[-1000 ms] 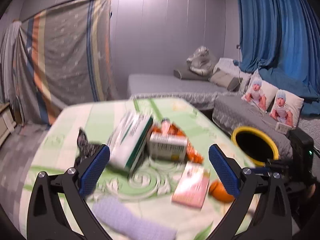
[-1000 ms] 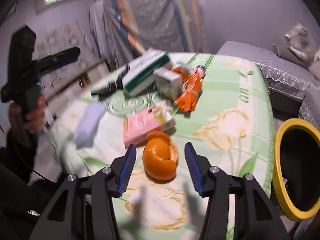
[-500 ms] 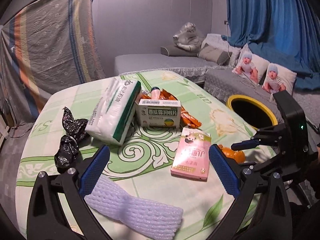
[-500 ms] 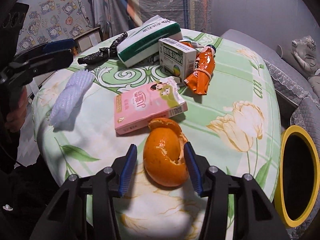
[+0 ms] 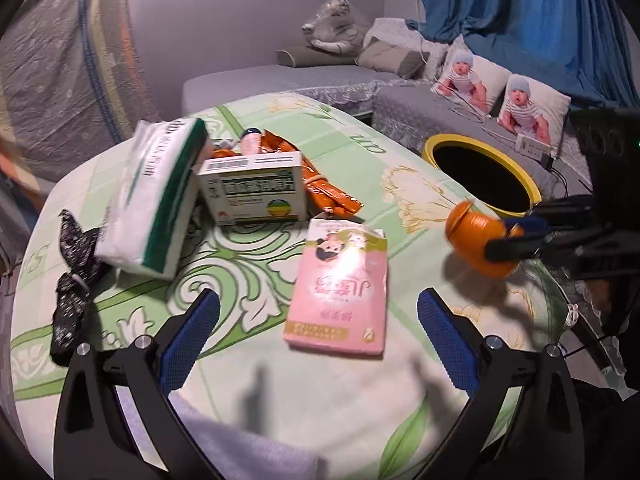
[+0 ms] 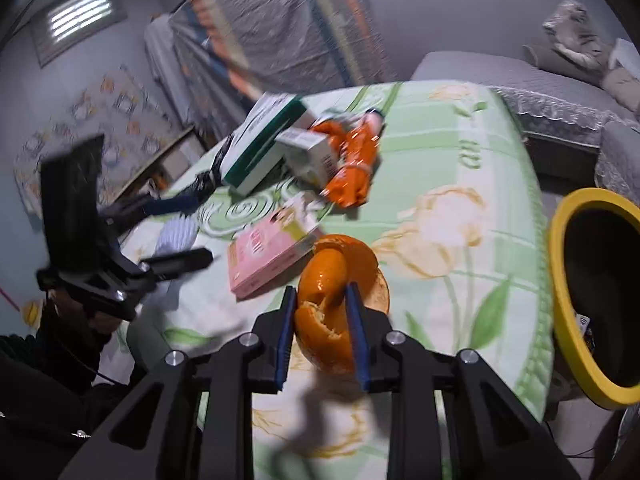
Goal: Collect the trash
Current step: 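Grasp the orange peel with the right tool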
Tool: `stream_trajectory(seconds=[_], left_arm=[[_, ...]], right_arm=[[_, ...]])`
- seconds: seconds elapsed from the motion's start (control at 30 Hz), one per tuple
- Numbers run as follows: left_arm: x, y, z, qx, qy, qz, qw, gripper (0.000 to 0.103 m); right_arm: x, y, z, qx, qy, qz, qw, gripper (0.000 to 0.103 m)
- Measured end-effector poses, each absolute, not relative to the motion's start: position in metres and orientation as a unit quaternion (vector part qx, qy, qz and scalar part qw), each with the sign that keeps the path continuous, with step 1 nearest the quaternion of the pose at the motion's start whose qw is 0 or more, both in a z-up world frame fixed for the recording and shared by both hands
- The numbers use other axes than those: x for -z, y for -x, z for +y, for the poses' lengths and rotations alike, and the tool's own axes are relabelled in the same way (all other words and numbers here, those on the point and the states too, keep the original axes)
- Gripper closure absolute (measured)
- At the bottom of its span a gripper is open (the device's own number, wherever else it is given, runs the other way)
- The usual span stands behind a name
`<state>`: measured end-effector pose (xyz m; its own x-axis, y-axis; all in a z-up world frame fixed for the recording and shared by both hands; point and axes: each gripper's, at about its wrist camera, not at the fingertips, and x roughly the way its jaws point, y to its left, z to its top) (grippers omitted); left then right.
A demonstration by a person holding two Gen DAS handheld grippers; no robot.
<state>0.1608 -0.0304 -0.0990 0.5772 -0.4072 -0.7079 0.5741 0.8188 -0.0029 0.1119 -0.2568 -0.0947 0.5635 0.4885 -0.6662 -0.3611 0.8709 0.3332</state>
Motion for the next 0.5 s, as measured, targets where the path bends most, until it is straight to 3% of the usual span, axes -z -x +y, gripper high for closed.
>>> stream_trajectory(seconds=[0.5], left_arm=[[0.136,-0.201,-0.067,0.292,-0.137,0.432,0.843,0.009]], right_arm=[[0.087,-0.099,-0.297,-0.229,-0.144,0.372,0.888,0.079]])
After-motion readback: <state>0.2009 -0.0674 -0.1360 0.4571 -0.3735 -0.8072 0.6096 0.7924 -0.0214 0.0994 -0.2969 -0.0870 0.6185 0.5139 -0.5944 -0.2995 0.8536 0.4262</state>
